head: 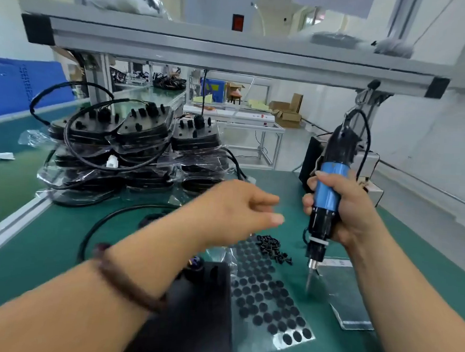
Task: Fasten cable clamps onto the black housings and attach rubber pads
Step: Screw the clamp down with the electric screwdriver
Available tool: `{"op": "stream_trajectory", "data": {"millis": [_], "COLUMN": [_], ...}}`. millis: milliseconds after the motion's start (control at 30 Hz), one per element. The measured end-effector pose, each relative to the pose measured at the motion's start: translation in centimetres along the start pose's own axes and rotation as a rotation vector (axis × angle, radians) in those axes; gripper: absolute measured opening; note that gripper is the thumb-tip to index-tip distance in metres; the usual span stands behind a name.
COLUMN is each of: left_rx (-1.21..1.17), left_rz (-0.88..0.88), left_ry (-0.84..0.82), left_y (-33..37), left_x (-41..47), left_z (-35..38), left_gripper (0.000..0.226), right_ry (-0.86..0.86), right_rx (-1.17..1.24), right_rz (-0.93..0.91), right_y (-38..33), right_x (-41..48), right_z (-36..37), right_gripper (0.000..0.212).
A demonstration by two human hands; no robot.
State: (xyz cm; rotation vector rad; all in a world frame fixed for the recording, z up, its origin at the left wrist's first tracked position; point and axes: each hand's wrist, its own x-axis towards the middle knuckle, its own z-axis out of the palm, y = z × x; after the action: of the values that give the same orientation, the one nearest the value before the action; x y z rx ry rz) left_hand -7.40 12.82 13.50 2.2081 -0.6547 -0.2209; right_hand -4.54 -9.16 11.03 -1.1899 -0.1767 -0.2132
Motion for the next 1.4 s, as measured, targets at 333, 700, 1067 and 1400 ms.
{"op": "stream_trajectory", "data": {"millis": [333,700,1067,1400], "left_rx": [-0.428,-0.483,0.022,0.078], "left_rz": [-0.129,-0.148,-0.194,-0.372], "left_ry": [-0.074,-0.184,0.016,-0.043], "left_y": [3.3,4.0,-4.2,-8.8], "left_x": [5.8,7.1,-2.0,-1.2], "left_z": [7.1,8.3,-5.3,-4.0], "left_gripper": [0.035,0.029,0.032,0.031], "right_ry": [0.07,0.14,0.213,0.383], "right_rx": [-0.096,-0.312,-0.416,-0.58], "right_rz": [0.056,0.012,-0.006,-0.033], "right_y": [-0.7,-2.1,-1.6,-1.0], "right_x": [0.1,1.4,2.6,2.2], "right_z": [-1.1,-4.5,-6.1,-6.9], "right_gripper": [0.037,0.031,0.046,0.07]}}
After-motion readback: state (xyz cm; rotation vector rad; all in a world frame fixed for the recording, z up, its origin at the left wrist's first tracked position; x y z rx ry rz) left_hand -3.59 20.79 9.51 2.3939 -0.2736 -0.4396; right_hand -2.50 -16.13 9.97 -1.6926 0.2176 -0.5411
